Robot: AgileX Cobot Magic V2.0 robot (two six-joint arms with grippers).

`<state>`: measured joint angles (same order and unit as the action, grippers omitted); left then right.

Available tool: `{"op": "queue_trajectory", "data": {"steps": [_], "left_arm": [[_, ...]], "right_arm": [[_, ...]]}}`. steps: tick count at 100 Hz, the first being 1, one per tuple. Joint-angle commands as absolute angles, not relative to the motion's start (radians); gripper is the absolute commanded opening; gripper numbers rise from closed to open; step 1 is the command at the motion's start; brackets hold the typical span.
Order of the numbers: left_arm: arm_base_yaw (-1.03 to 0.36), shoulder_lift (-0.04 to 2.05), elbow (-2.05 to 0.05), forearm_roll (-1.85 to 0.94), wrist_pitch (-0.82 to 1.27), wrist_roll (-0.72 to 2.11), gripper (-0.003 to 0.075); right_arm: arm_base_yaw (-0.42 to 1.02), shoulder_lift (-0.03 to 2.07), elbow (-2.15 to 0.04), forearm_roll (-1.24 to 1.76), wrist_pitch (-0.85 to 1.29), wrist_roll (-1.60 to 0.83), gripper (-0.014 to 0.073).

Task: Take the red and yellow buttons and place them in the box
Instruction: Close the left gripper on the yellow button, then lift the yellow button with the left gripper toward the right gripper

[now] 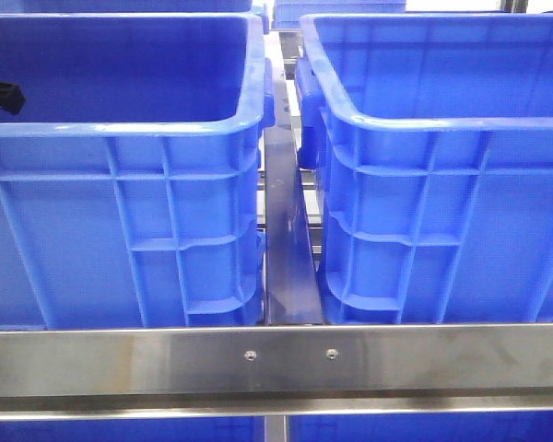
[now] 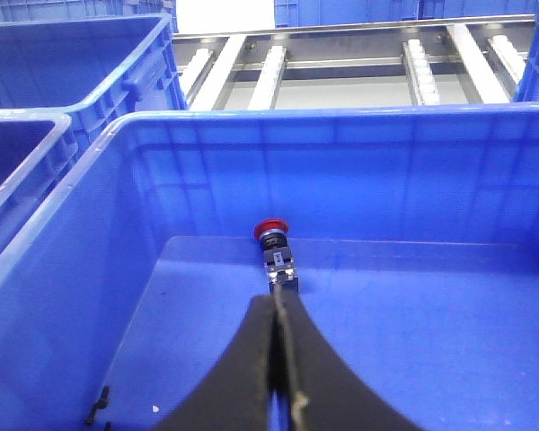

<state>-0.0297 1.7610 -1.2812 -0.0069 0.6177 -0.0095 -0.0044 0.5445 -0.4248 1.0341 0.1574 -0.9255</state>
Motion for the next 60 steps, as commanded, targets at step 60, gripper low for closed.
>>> {"op": "queue_trajectory", "data": {"steps": [60], "left_arm": [[-0.031,1.402,-1.303,-0.189,0.772,0.101,0.0031]], "right_arm": [[-0.011,0.543,-0.451,1.044,0.122,-0.933,-0.0067]]}}
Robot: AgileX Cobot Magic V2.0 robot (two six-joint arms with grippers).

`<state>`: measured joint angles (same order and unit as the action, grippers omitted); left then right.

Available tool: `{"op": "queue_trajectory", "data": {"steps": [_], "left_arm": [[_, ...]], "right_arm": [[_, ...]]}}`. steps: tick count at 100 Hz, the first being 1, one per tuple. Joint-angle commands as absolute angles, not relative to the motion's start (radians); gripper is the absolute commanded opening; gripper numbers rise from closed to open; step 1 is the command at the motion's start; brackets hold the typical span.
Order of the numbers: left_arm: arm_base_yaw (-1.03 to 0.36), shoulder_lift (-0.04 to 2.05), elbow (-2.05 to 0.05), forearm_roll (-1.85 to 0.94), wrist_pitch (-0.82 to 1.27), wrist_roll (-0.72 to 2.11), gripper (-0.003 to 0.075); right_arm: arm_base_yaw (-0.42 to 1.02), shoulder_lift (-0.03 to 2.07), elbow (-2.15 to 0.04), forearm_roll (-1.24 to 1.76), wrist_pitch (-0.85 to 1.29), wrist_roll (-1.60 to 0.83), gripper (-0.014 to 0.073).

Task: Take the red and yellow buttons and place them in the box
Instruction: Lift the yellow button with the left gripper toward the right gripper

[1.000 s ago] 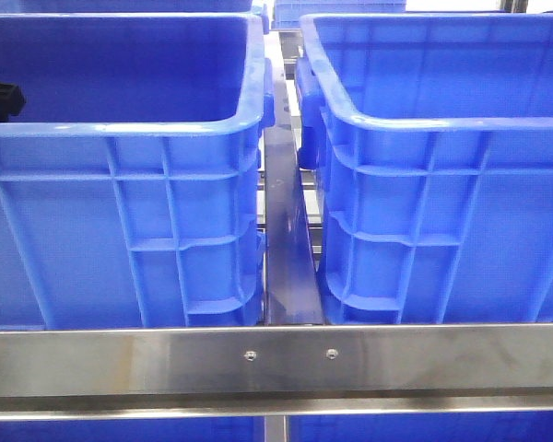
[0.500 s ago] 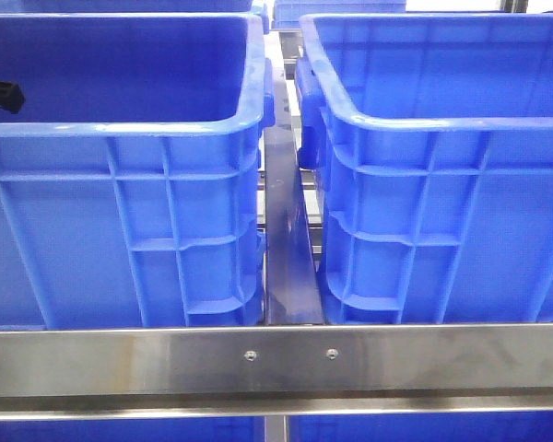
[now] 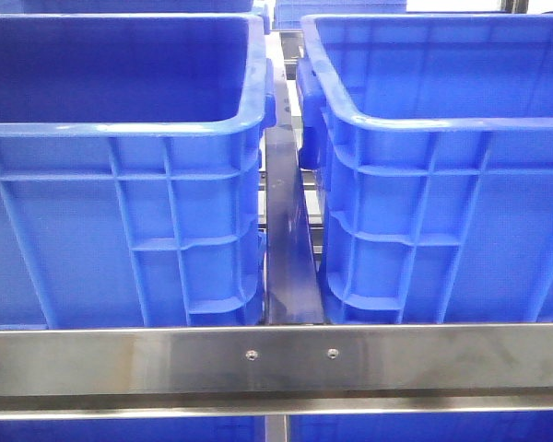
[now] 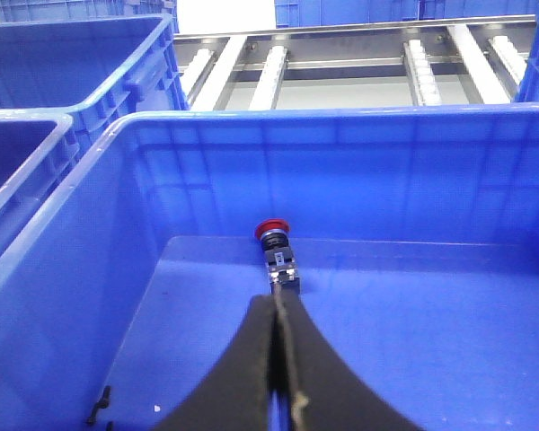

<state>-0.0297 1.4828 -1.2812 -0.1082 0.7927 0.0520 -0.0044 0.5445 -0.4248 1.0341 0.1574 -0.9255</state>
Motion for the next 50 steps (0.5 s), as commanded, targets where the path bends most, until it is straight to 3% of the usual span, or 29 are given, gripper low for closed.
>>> {"op": "queue_trajectory", "data": {"steps": [1,50], "left_arm": [[-0.031,1.394,-1.301,-0.195,0.776,0.108,0.0031],[-0.031,1.143,-1.229,-0.646,0.916,0.429,0.0031]], "right_arm": [[-0.011,0.543,-0.451,1.044,0.122,-0.933,-0.0067],[-0.011,0.543,-0.451,1.044,0.122,-0.933,-0.0067]]}}
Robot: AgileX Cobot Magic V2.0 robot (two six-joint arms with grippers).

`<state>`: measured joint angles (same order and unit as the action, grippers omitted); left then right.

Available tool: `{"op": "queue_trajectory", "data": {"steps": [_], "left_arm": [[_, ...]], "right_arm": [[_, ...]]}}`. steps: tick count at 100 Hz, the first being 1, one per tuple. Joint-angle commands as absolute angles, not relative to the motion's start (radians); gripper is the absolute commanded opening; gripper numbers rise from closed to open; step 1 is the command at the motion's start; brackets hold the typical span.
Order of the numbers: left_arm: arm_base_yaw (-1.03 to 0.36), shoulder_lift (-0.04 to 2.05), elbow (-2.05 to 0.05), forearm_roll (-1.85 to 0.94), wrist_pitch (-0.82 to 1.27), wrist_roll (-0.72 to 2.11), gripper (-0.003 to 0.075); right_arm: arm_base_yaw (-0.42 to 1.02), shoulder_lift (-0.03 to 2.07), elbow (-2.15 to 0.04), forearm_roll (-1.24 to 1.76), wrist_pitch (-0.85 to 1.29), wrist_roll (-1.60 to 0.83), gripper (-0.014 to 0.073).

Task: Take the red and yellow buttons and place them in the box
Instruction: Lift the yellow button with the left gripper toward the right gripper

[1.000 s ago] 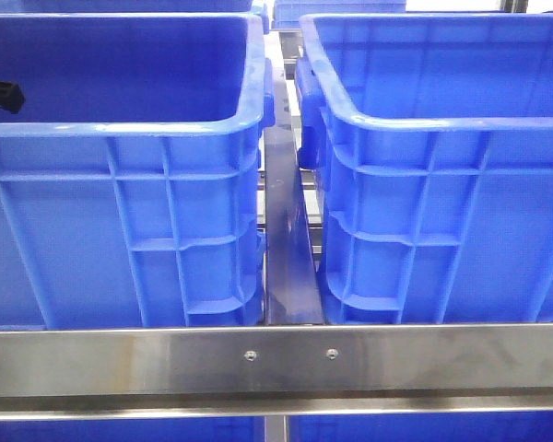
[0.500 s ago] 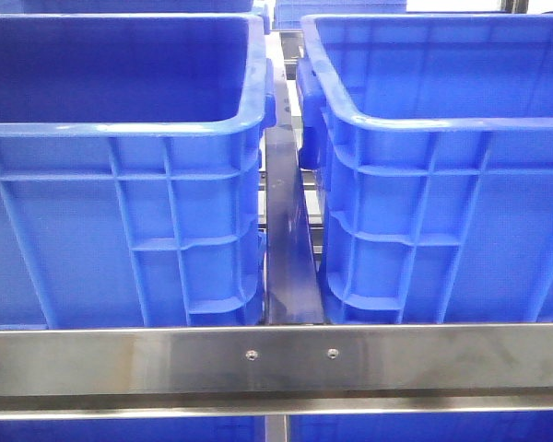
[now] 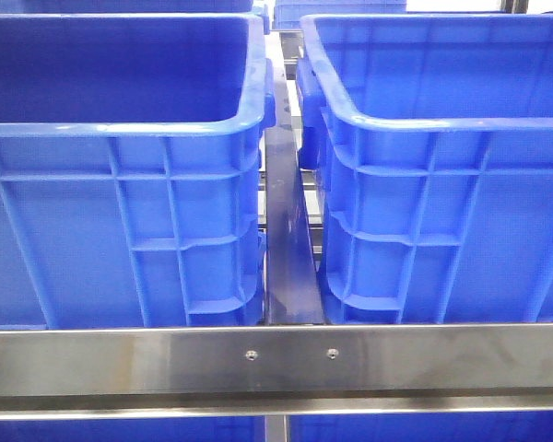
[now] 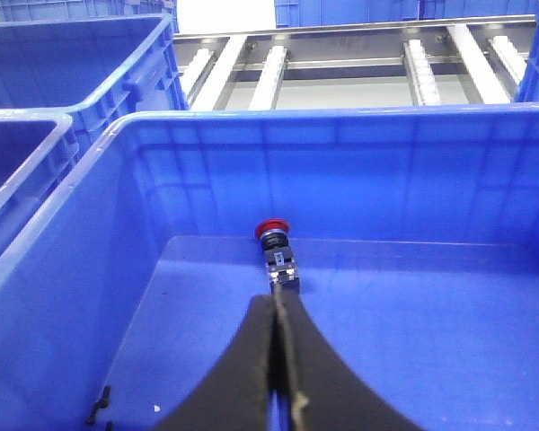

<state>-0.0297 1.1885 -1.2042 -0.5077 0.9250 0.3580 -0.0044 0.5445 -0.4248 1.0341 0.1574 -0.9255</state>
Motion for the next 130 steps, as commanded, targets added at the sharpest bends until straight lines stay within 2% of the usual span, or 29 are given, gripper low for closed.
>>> {"op": "queue_trajectory", "data": {"steps": [1,38,51,87,105,114,119,130], "left_arm": [[-0.031,1.141,-1.229,-0.663,0.923,0.435,0.0031],[-0.031,1.136,-1.229,-1.034,1.120,0.728,0.0031],[-0.057,1.136,-1.229,-1.049,1.145,0.749,0.0031],[-0.253,1.136,-1.229,-1.048,1.170,0.766,0.0031],[-0.293,1.136,-1.229,-1.048,1.166,0.773,0.0031],[-0.293,1.136,-1.229,-1.048,1.166,0.776,0.0031],[-0.293,1.136,-1.229,-1.048,1.166,0.776,0.0031],[-0.293,1.136,-1.229,-1.048,1.166,0.778,0.0031]], "right_arm": [[-0.011,0.543,-0.451,1.044,0.122,-0.933,-0.0067],[-0.011,0.543,-0.451,1.065,0.122,-0.933,-0.0067],[-0.011,0.543,-0.451,1.073,0.122,-0.933,-0.0067],[-0.011,0.543,-0.451,1.082,0.124,-0.933,-0.0067],[-0.011,0.543,-0.451,1.123,0.136,-0.933,-0.0061],[-0.011,0.543,-0.451,1.149,0.192,-0.933,0.0030],[-0.011,0.543,-0.451,1.172,0.235,-0.933,0.0127],[-0.011,0.543,-0.451,1.241,0.327,-0.933,0.0418]]}}
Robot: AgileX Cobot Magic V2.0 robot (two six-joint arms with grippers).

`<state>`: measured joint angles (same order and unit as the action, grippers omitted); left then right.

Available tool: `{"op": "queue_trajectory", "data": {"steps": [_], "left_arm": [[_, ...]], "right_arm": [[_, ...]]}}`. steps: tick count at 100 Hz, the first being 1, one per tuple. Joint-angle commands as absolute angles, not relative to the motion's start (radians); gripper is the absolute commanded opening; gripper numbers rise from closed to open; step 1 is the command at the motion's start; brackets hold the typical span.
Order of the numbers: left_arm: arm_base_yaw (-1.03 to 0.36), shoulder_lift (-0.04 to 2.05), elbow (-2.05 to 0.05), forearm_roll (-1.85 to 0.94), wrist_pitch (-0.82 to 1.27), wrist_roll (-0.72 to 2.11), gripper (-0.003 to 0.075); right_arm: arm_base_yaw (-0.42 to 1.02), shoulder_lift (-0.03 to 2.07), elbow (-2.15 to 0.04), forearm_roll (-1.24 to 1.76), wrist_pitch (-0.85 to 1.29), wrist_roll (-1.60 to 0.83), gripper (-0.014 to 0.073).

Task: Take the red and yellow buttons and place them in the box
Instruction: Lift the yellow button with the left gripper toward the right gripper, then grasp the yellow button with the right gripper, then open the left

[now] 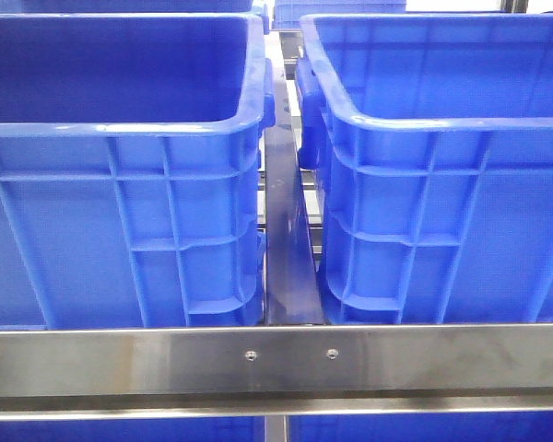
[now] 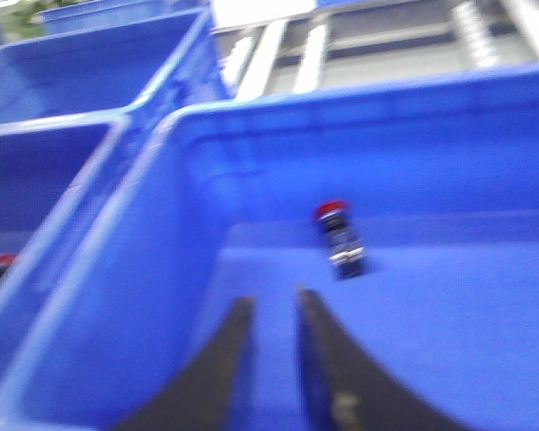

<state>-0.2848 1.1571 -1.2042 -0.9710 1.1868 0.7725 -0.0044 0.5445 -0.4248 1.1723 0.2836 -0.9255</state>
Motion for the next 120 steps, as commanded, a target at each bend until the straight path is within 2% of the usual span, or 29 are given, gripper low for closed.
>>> {"op": "queue_trajectory", "data": {"steps": [1,8,15,61,77,120], "left_arm": [[-0.293,1.136,-1.229,-1.048,1.166,0.778,0.0031],[-0.293,1.136,-1.229,-1.048,1.166,0.778,0.0031],[-0.293,1.136,-1.229,-1.048,1.166,0.779,0.0031],[-0.293,1.136,-1.229,-1.048,1.166,0.787,0.0031],[-0.293,1.136,-1.229,-1.048,1.166,0.787,0.0031],[-0.293,1.136,-1.229,-1.048,1.166,0.788,0.0031]], "right_arm": [[-0.010,0.543,-0.451,1.245,0.339,-0.933,0.0454],[-0.010,0.544,-0.454,1.285,0.404,-0.933,0.0593],[-0.010,0.547,-0.469,1.319,0.475,-0.933,0.0647],[-0.003,0.777,-0.661,1.687,0.932,-0.933,0.0644],[0.054,0.833,-0.703,1.726,0.928,-0.950,0.0644],[0.374,1.028,-0.785,1.848,0.789,-1.067,0.0644]]}}
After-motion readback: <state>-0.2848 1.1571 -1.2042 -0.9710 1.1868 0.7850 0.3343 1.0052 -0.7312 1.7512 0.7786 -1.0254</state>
